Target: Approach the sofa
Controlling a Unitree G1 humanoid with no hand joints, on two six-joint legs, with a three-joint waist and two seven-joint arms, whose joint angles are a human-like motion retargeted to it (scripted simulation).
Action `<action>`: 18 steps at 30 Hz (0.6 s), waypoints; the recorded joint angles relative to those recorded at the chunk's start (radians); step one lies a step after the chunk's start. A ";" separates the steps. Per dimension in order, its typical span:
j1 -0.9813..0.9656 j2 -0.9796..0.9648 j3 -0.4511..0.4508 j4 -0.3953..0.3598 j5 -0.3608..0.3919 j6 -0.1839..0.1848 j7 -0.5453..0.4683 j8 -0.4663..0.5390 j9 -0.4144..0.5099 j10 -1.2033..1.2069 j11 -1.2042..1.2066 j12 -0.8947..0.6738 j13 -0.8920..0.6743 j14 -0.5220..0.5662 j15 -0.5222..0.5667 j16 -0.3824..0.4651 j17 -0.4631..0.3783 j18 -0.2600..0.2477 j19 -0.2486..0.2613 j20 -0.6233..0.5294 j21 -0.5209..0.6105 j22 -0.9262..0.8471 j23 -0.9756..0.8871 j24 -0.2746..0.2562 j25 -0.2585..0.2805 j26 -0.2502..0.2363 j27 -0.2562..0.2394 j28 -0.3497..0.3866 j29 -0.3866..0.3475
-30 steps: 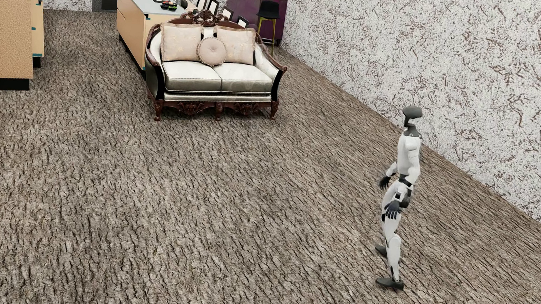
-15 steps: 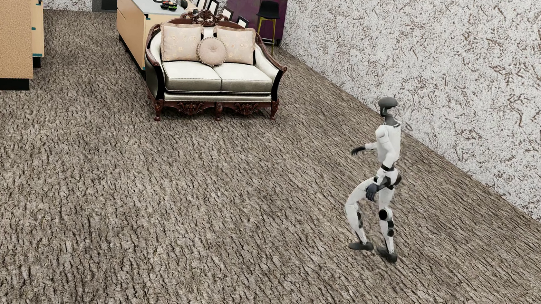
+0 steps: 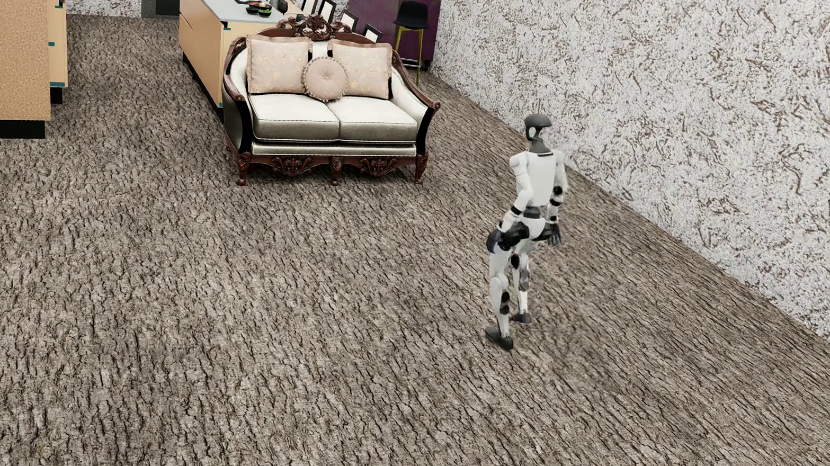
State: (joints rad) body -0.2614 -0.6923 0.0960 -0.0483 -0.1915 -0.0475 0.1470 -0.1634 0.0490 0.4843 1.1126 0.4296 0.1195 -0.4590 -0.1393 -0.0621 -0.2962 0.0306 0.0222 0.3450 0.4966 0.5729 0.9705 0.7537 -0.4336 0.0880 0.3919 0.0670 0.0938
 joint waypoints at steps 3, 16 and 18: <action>0.239 -0.053 -0.063 -0.017 -0.007 0.005 -0.058 0.014 -0.035 -0.083 -0.644 -0.093 0.322 -0.100 0.056 0.082 -0.029 -0.023 0.039 -0.100 -0.229 -0.048 -0.157 -0.031 0.047 -0.101 -0.021 -0.014 -0.030; -0.379 0.579 -0.018 0.205 0.235 0.086 -0.018 0.007 -0.049 0.355 -0.657 -0.114 -0.368 0.261 -0.267 0.037 0.153 -0.105 -0.045 -0.013 -0.071 0.127 -0.241 0.025 -0.260 0.091 -0.104 -0.058 -0.099; -0.395 0.696 0.019 0.146 0.231 0.076 -0.093 0.087 -0.060 -0.142 -0.691 -0.083 -0.504 0.327 -0.348 0.003 0.147 -0.119 -0.027 0.036 -0.028 0.132 -0.376 0.001 -0.247 0.087 -0.161 -0.049 -0.147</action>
State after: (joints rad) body -0.6559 0.0032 0.1152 0.0973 0.0397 0.0287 0.0536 -0.0759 -0.0106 0.3426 0.4213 0.3469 -0.3842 -0.1318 -0.4868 -0.0590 -0.1489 -0.0882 -0.0043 0.3808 0.4685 0.7053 0.5940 0.7543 -0.6802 0.1752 0.2304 0.0182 -0.0535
